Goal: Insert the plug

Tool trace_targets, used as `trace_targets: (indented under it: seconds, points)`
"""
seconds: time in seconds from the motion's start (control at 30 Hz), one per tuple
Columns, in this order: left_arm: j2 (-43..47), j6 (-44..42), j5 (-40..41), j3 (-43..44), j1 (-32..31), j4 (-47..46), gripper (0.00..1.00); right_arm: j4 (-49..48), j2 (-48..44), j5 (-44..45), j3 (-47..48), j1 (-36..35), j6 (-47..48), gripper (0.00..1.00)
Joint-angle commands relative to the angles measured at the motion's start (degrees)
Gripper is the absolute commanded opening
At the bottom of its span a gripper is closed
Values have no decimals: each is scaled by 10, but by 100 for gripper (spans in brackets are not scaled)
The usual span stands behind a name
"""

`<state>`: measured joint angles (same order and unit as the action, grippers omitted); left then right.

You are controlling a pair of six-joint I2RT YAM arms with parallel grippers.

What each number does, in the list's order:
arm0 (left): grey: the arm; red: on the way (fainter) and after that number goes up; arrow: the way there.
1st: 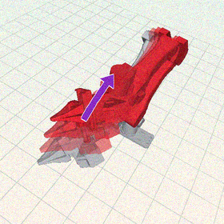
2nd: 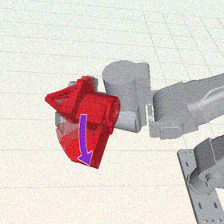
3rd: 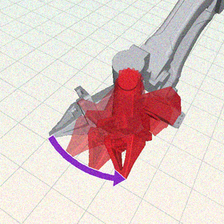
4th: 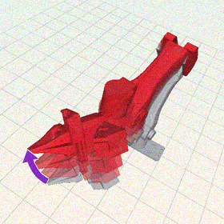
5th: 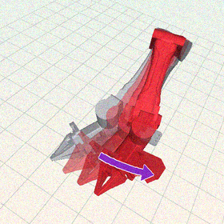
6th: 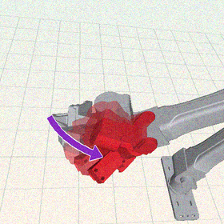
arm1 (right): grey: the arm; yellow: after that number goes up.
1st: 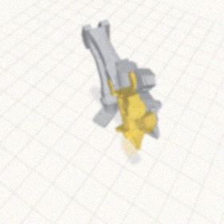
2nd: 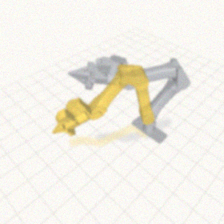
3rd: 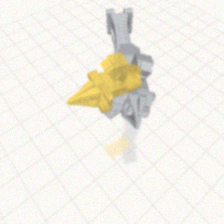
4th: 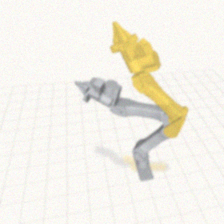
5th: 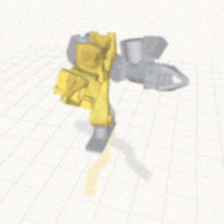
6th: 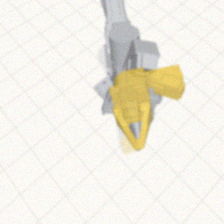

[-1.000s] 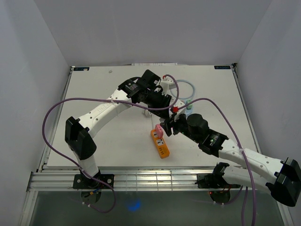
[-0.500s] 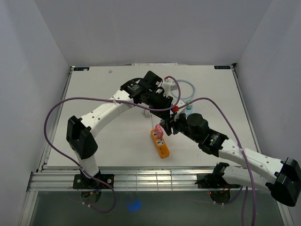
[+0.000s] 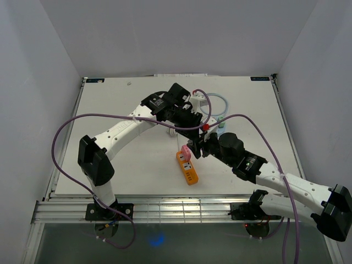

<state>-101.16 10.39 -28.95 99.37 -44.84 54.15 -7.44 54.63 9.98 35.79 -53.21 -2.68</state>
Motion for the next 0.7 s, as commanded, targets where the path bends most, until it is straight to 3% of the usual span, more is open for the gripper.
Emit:
trace_targets:
  seconds: [0.0, 0.17, 0.27, 0.4, 0.67]
  points:
    - [22, -5, -14, 13, -2, -16, 0, -27, -13, -9, -5, -1, -18, 35]
    - [33, -7, -6, -11, -2, -22, 20, -37, -15, -14, -25, -1, -45, 29]
    - [53, -6, 14, -25, -2, -34, 42, -64, -27, -16, -53, -1, -68, 26]
    - [80, -3, 38, -44, -2, -50, 55, -95, -43, -12, -81, -2, -83, 22]
    - [79, 3, 24, -47, 2, -65, 59, -97, -37, -13, -84, -5, -83, 20]
